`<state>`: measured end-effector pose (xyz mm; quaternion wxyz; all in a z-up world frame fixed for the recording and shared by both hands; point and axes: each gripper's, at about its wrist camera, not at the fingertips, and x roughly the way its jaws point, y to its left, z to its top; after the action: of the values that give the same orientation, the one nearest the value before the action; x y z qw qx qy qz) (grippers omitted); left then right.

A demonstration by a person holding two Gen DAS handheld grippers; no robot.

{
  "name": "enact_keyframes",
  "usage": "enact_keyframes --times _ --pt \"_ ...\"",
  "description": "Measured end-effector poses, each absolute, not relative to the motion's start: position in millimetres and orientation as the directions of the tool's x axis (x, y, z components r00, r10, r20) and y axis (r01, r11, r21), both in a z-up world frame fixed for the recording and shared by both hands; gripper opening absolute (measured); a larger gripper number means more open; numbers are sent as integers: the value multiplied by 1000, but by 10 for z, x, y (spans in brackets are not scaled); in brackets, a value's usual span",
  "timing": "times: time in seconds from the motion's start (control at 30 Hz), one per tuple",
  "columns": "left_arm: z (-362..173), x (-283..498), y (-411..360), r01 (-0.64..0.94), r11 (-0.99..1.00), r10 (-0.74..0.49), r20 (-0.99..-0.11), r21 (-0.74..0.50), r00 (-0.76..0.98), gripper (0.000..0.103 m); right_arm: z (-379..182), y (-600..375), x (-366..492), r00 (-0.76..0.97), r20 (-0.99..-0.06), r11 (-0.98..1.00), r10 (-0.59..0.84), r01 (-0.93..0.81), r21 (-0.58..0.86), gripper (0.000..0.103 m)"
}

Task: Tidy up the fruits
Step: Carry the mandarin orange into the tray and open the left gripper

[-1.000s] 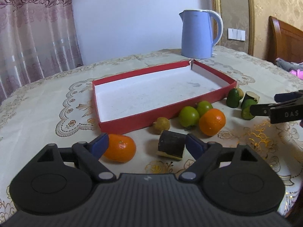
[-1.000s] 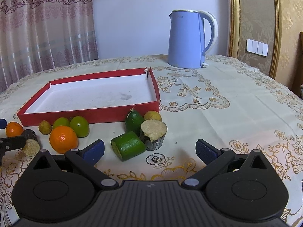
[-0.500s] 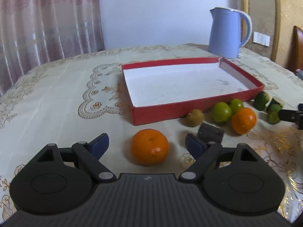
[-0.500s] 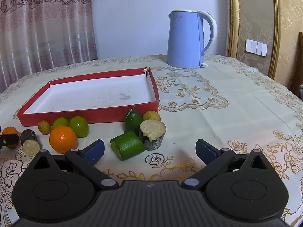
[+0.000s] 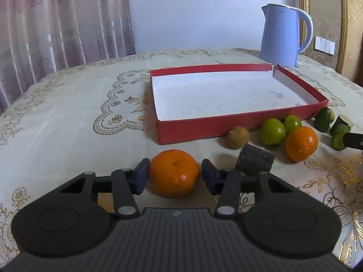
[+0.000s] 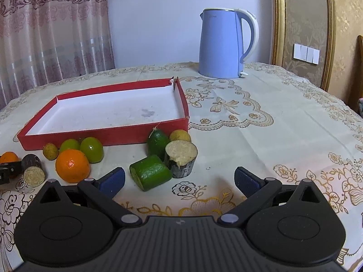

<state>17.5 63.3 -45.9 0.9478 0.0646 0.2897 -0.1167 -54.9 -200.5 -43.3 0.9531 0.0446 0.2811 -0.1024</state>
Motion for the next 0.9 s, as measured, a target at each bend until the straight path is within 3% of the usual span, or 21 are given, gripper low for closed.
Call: enact_keyframes --times 0.53,0.9 --pt "-235 91 544 228 972 -172 -493 57 853 41 -514 -2083 -547 816 -548 970 -181 239 36 103" --pt "13 697 319 229 973 -191 -508 14 840 41 -567 -2153 -398 832 -535 970 -146 225 86 103"
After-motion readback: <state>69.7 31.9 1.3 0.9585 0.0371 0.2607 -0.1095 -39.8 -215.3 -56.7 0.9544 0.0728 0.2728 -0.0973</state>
